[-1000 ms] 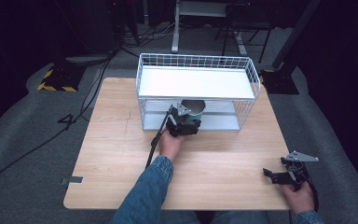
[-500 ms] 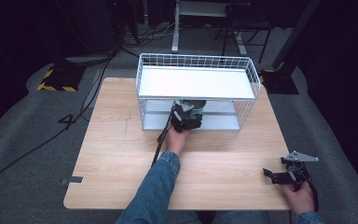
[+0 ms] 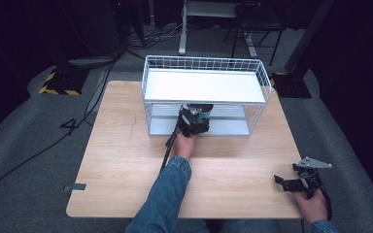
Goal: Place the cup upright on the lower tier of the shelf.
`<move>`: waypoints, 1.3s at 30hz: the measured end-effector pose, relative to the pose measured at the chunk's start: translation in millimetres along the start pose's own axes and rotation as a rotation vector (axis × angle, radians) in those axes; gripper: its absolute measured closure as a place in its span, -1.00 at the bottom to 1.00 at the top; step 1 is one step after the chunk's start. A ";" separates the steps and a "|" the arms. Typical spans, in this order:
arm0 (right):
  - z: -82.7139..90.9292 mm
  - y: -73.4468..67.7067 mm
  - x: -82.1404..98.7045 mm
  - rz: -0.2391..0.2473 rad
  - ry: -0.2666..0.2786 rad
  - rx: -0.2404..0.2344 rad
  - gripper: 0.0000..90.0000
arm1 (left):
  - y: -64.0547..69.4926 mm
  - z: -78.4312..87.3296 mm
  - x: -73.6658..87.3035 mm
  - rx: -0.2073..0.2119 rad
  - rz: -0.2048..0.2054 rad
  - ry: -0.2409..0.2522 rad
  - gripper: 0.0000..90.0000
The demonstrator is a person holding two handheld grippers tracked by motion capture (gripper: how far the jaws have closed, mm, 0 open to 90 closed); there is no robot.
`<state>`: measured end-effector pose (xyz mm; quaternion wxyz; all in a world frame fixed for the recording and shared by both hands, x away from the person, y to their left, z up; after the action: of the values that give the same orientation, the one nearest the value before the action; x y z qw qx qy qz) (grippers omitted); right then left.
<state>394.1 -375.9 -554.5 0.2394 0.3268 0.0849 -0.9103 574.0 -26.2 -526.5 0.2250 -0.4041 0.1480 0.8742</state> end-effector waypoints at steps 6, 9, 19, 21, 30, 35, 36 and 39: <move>0.0 0.0 0.0 -0.001 0.000 0.000 -0.96 | 1.0 -1.0 0.8 0.005 -0.005 -0.008 -0.46; 0.0 0.0 0.0 -0.001 0.000 0.000 -0.96 | 0.7 -0.8 1.1 0.008 -0.008 -0.011 -0.46; 0.0 -0.1 0.0 -0.001 0.000 0.000 -0.96 | -1.4 2.7 3.3 -0.064 -0.026 -0.010 -0.82; 0.0 0.0 0.0 -0.001 0.000 0.000 -0.96 | -0.7 6.5 2.6 -0.052 -0.021 0.004 -0.96; -0.3 -0.2 -0.3 -0.004 0.000 0.001 -0.96 | 5.7 34.7 1.1 0.001 0.025 0.052 -0.98; -0.3 -0.2 -0.3 -0.003 0.000 0.002 -0.96 | 8.9 54.9 1.5 0.014 0.010 0.068 -0.98; -0.3 -0.2 -0.3 -0.003 0.000 0.002 -0.96 | 9.2 57.7 1.8 0.012 0.010 0.068 -0.98; -0.3 -0.2 -0.3 -0.003 0.000 0.001 -0.96 | 11.1 67.7 3.1 0.023 0.021 0.064 -0.97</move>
<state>394.4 -375.5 -554.5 0.2376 0.3268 0.0849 -0.9108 523.2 -5.0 -485.4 0.2156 -0.4275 0.1695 0.8614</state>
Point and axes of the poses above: each handheld gripper's, and its own axes: z roughly backward along the jaws, x roughly out of its underside, y roughly to its right, the point moved 7 cm from there along -z, roughly forward along the jaws, and after that the axes turned 6 degrees about -y, right-handed, at the moved point
